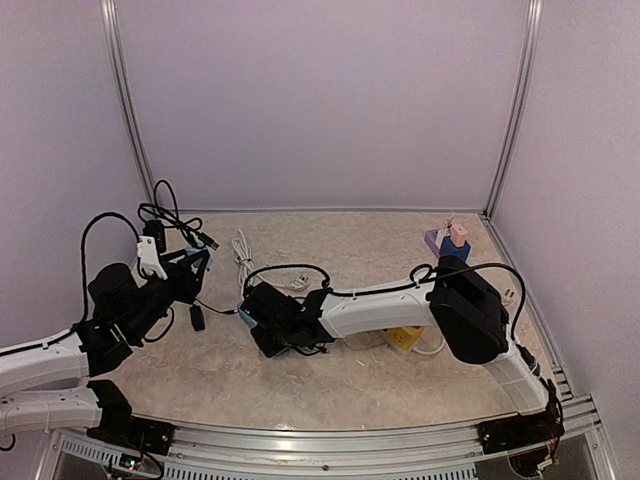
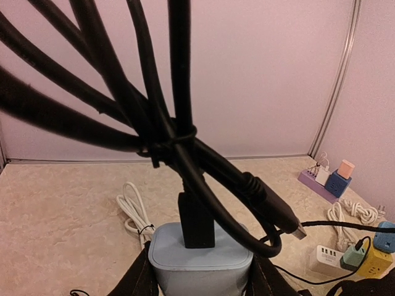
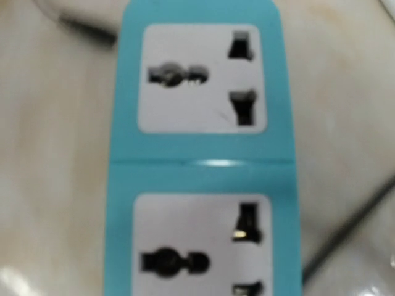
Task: Insert the plug
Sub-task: Adjust the socket at the center of the board, then insert the plug into the socket.
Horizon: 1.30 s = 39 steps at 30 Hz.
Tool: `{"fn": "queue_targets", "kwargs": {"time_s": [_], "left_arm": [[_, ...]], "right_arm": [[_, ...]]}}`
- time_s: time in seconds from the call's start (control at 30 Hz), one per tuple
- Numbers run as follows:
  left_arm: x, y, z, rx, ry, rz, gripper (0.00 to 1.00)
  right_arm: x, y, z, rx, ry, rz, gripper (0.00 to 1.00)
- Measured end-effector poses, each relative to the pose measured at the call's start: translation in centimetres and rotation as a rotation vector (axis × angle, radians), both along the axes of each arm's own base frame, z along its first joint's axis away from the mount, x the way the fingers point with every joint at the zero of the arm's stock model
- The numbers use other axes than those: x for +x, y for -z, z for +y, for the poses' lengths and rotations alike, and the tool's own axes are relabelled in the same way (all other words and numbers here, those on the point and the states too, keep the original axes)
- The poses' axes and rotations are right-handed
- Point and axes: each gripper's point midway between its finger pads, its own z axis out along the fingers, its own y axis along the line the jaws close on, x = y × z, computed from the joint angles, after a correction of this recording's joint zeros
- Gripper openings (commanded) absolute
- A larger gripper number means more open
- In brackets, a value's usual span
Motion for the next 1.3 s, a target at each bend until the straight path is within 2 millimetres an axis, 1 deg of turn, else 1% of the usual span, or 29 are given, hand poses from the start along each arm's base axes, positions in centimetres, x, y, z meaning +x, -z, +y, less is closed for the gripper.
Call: {"fn": "queue_targets", "kwargs": {"time_s": [0.1, 0.17, 0.23, 0.3, 0.33, 0.37, 0.4, 0.43, 0.53, 0.63, 0.7, 0.77, 0.8, 0.9, 0.97, 1.03, 1.1, 1.17, 1.23, 1.3], "left_arm": [[-0.4, 0.9, -0.9, 0.006, 0.028, 0.004, 0.00], [-1.0, 1.9, -1.9, 0.010, 0.056, 0.004, 0.00], [-2.0, 3.5, -2.8, 0.014, 0.090, 0.004, 0.00], [-2.9, 5.4, -3.5, 0.029, 0.117, 0.016, 0.00], [-3.3, 6.4, -3.8, 0.045, 0.127, 0.028, 0.00], [-3.5, 7.1, -4.1, 0.062, 0.134, 0.039, 0.00], [-3.7, 7.6, -4.7, 0.078, 0.142, 0.043, 0.00], [-3.7, 7.9, -5.1, 0.090, 0.149, 0.045, 0.00], [-3.9, 8.9, -7.0, 0.121, 0.179, 0.038, 0.00], [-3.7, 10.7, -7.9, 0.157, 0.188, 0.049, 0.00], [-3.2, 11.4, -8.6, 0.172, 0.189, 0.048, 0.00], [-2.9, 12.1, -9.6, 0.191, 0.201, 0.040, 0.00], [-2.7, 12.6, -10.1, 0.202, 0.206, 0.038, 0.00], [-2.3, 15.4, -11.4, 0.268, 0.225, 0.073, 0.00], [-2.4, 16.7, -12.2, 0.310, 0.242, 0.084, 0.00], [-3.0, 16.5, -13.3, 0.327, 0.272, 0.058, 0.00], [-3.9, 16.1, -14.4, 0.348, 0.306, 0.026, 0.00], [-4.5, 15.8, -15.2, 0.362, 0.328, 0.000, 0.00], [-4.9, 15.4, -15.8, 0.373, 0.342, -0.023, 0.00], [-5.0, 15.2, -16.2, 0.384, 0.347, -0.041, 0.00]], "right_arm": [[-1.4, 0.0, -1.6, -0.007, -0.078, 0.000, 0.29], [-2.6, 0.0, -3.0, -0.014, -0.138, -0.003, 0.28], [-3.5, 0.0, -4.2, -0.028, -0.180, -0.010, 0.29], [-4.5, 0.1, -5.5, -0.038, -0.226, -0.019, 0.31], [-4.8, 0.1, -5.9, -0.039, -0.241, -0.021, 0.35], [-5.2, 0.1, -6.3, -0.039, -0.257, -0.024, 0.41], [-5.4, 0.1, -6.5, -0.038, -0.266, -0.024, 0.48], [-5.7, 0.2, -6.7, -0.034, -0.274, -0.025, 0.53], [-6.6, 0.2, -7.0, -0.013, -0.293, -0.021, 0.63], [-8.0, -0.4, -7.3, 0.029, -0.320, -0.009, 0.69], [-8.7, -1.9, -7.6, 0.073, -0.333, -0.019, 0.71], [-9.0, -4.2, -7.8, 0.134, -0.341, -0.045, 0.72], [-9.1, -5.8, -8.0, 0.174, -0.344, -0.064, 0.72], [-9.4, -9.5, -8.3, 0.271, -0.354, -0.107, 0.70], [-9.4, -11.5, -8.9, 0.319, -0.355, -0.123, 0.69], [-9.5, -13.0, -9.6, 0.360, -0.353, -0.119, 0.68], [-9.0, -14.5, -10.3, 0.396, -0.331, -0.118, 0.62], [-8.2, -16.0, -10.8, 0.422, -0.292, -0.118, 0.61], [-7.0, -17.5, -10.6, 0.426, -0.240, -0.116, 0.59], [-5.7, -18.6, -9.6, 0.427, -0.197, -0.112, 0.56]]}}
